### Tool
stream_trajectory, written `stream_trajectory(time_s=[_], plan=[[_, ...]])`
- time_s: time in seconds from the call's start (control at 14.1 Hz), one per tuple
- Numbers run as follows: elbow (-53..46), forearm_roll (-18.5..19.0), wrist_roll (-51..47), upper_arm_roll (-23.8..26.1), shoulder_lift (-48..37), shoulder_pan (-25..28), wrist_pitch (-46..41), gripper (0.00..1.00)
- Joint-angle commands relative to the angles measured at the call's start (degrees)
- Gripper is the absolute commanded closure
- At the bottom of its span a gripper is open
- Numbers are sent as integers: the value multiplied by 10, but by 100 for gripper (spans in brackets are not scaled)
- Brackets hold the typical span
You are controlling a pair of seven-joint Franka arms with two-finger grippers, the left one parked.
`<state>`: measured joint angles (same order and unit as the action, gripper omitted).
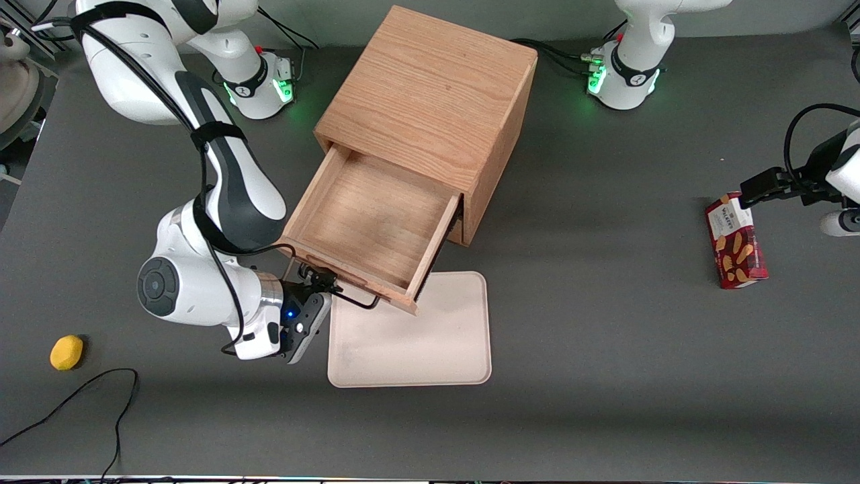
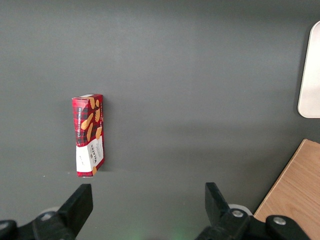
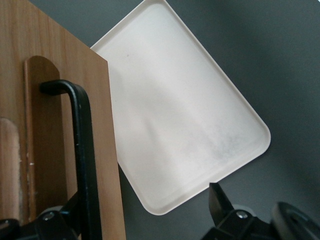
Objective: Open upper drawer
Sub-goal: 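Keep pulling the upper drawer out further over the white tray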
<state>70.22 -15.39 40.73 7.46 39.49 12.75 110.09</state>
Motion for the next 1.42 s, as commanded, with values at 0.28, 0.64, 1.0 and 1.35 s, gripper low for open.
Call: stream_trajectory(time_s=[0.28, 0.64, 1.0, 1.35], plan=[[-25, -14, 9, 6, 19, -11, 22, 0], [-25, -14, 8, 7, 23, -21, 22, 0], [-25, -42, 6, 6, 24, -26, 22, 0], [-34, -47, 1, 8, 25, -27, 19, 0]])
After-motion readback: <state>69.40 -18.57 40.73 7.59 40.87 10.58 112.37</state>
